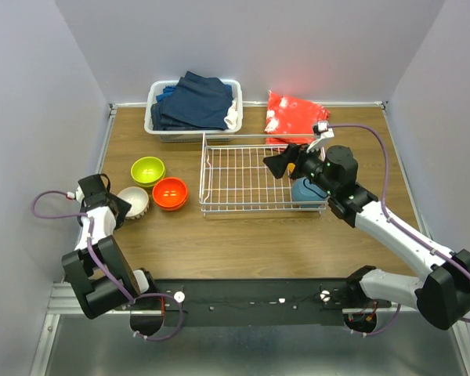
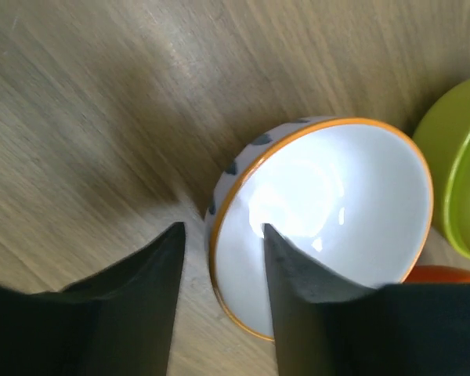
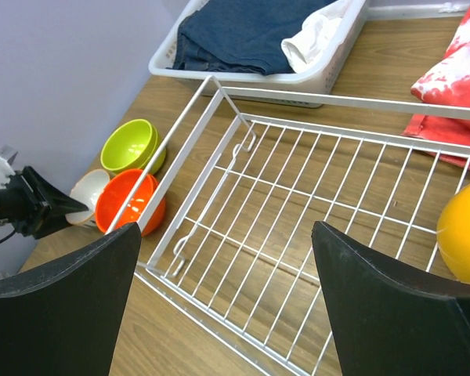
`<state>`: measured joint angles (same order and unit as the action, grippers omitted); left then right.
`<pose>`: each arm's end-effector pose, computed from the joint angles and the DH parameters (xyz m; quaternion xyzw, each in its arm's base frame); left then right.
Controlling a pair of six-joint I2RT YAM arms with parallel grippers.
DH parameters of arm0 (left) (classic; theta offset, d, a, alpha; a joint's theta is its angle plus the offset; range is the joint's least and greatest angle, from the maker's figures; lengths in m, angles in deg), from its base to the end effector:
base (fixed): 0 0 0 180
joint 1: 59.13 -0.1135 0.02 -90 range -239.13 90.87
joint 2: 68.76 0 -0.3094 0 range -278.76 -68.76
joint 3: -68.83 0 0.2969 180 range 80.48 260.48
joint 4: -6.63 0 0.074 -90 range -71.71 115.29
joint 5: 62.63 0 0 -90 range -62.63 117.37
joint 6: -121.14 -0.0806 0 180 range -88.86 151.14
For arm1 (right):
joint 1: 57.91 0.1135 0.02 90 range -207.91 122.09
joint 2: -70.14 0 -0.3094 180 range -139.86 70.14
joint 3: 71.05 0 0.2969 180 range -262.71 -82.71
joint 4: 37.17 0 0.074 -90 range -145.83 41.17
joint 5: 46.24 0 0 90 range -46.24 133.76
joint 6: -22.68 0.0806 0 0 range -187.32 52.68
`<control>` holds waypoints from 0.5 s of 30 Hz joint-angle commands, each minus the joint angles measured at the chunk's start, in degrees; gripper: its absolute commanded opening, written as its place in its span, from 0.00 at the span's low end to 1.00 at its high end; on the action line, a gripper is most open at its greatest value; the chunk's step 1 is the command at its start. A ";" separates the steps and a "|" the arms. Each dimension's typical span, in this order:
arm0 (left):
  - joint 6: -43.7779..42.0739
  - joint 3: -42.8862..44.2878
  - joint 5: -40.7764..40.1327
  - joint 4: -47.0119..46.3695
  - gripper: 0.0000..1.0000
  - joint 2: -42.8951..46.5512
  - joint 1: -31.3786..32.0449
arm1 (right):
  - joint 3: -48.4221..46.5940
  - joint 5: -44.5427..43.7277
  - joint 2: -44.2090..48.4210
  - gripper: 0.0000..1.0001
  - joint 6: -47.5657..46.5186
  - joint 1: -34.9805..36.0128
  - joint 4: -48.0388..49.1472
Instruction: Unload the bowls from the dish rack
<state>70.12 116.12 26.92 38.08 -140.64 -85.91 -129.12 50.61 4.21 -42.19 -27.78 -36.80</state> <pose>0.2498 0.1268 0.1558 -0.5202 0.8026 -0.0273 0.2908 0.2898 0.1793 0.3353 -0.0721 0.7480 0.3451 0.5623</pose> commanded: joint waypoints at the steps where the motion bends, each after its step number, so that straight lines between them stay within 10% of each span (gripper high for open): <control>1: -0.13 -0.39 1.06 -1.25 0.64 2.97 -0.28 | -0.26 -2.63 0.54 0.98 -1.83 0.02 -2.80; 8: -0.92 0.31 -5.25 1.39 0.94 11.22 2.16 | -3.15 -5.70 -2.27 0.98 -3.15 0.02 -7.72; 15: -7.15 3.20 -12.29 1.30 0.99 21.59 12.52 | -7.55 -10.62 -8.59 0.98 -3.33 0.02 -14.83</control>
<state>68.07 116.51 20.54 38.75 -124.05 -79.35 -132.53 45.23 -0.47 -44.64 -27.78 -44.47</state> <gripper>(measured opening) 0.989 0.978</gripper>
